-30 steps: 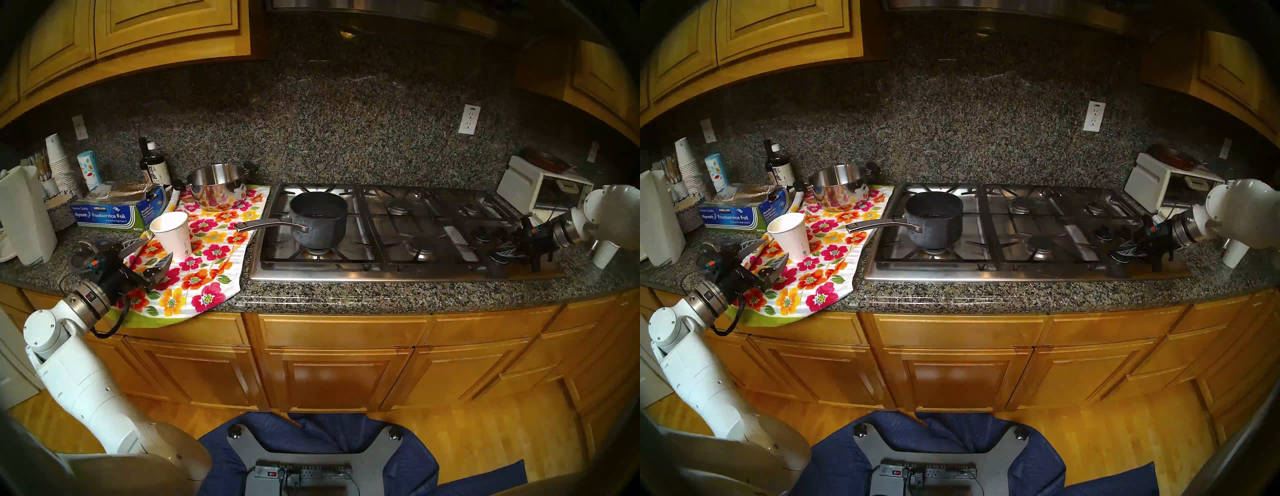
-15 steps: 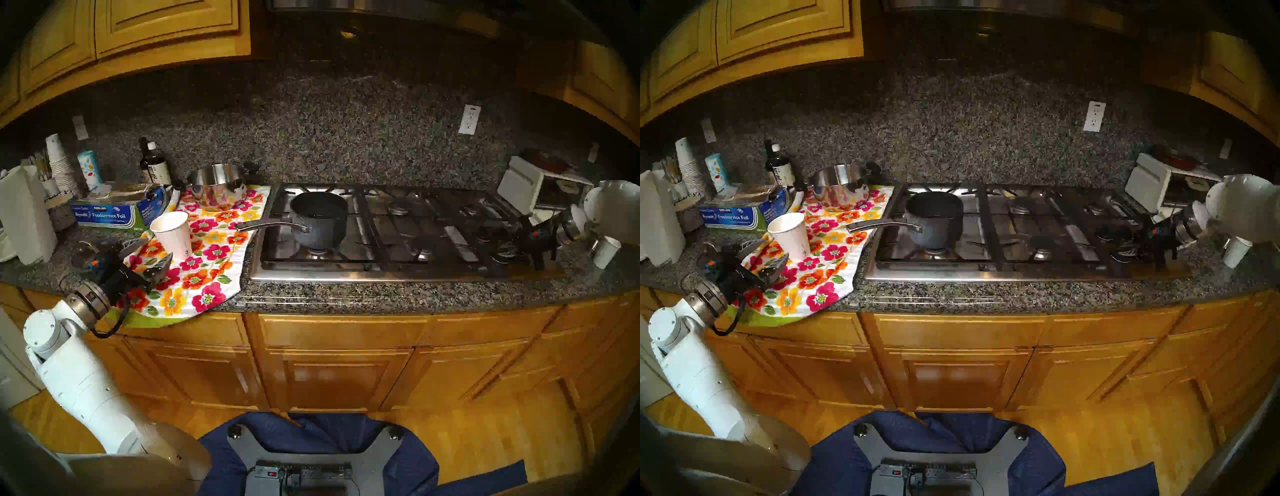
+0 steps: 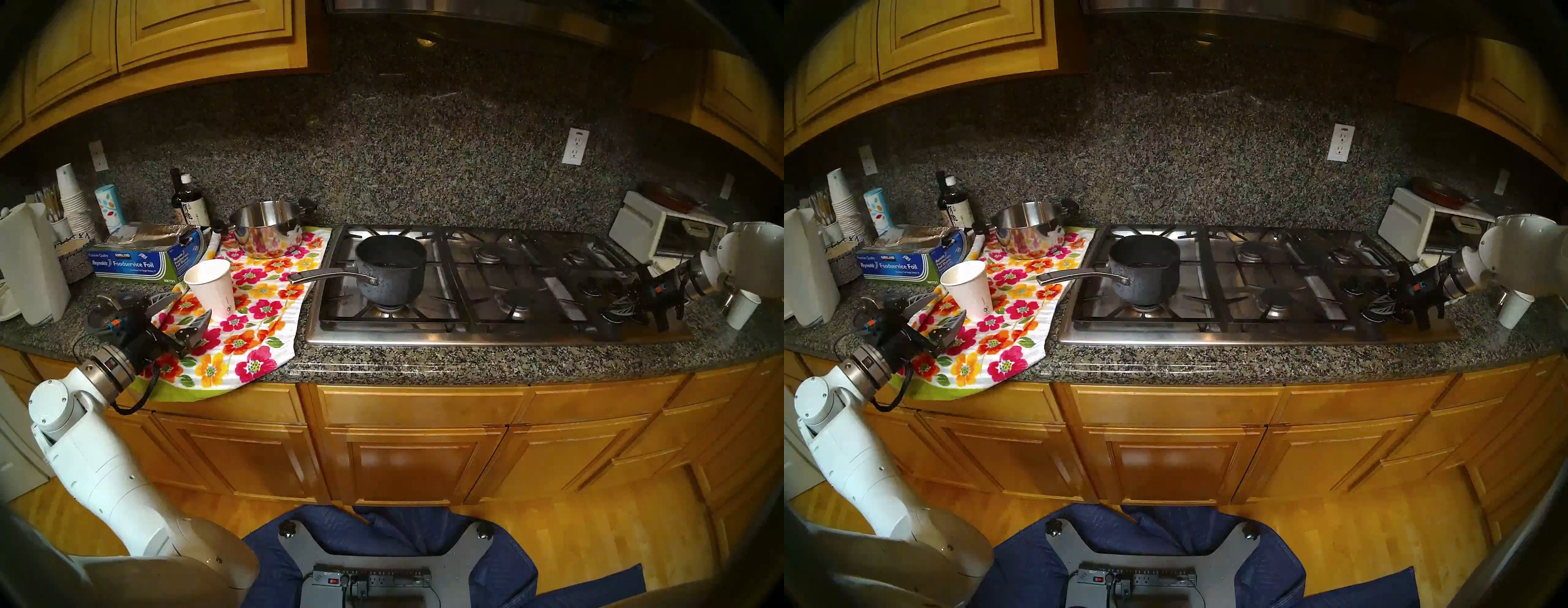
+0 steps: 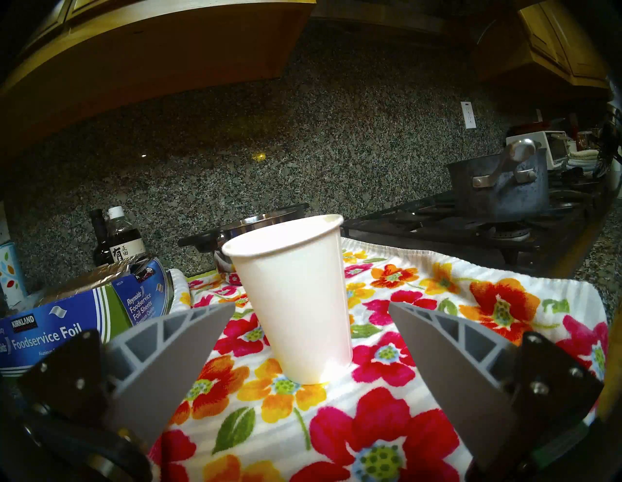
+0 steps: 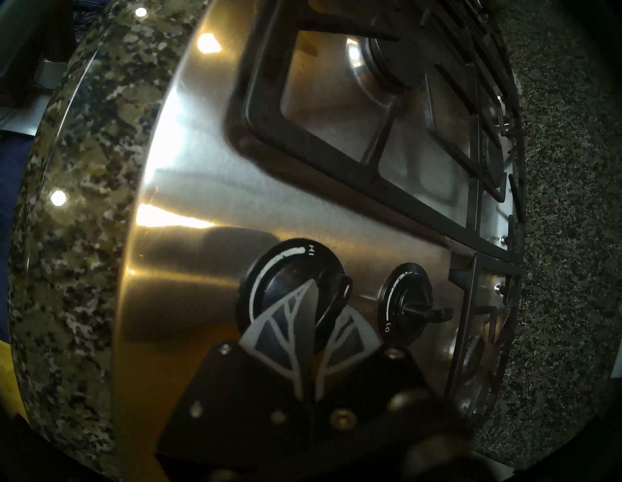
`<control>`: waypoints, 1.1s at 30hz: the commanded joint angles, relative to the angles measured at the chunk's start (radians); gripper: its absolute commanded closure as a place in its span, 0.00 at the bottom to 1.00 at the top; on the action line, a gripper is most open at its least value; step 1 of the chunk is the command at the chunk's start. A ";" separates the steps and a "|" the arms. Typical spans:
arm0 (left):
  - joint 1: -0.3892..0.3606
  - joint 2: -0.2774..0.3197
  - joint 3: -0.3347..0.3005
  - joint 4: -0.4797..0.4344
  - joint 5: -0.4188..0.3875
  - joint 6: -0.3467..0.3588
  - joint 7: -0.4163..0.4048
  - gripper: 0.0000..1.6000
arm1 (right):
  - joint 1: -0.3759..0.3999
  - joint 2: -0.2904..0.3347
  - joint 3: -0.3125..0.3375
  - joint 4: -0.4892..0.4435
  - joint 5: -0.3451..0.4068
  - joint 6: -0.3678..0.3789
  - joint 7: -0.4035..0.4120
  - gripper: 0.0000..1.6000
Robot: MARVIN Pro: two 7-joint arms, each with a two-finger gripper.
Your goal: Pick up the water cup, pour water into the pot, turn on the stove
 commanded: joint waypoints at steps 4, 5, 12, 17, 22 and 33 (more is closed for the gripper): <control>-0.022 0.010 0.001 -0.020 -0.018 0.000 0.002 0.00 | -0.034 0.022 -0.087 -0.002 -0.101 -0.022 0.004 1.00; -0.022 0.010 0.001 -0.020 -0.018 0.000 0.002 0.00 | -0.035 0.021 -0.091 -0.002 -0.104 -0.026 -0.003 1.00; -0.022 0.010 0.001 -0.020 -0.018 0.000 0.002 0.00 | -0.039 0.013 -0.114 -0.001 -0.135 -0.042 -0.047 1.00; -0.021 0.010 0.001 -0.020 -0.017 0.000 0.002 0.00 | -0.041 0.005 -0.132 0.001 -0.163 -0.042 -0.078 1.00; -0.021 0.010 0.001 -0.019 -0.016 0.000 0.002 0.00 | -0.046 0.000 -0.149 0.004 -0.192 -0.042 -0.109 1.00; -0.021 0.010 0.002 -0.019 -0.015 0.000 0.002 0.00 | -0.047 -0.015 -0.182 0.015 -0.265 -0.042 -0.187 1.00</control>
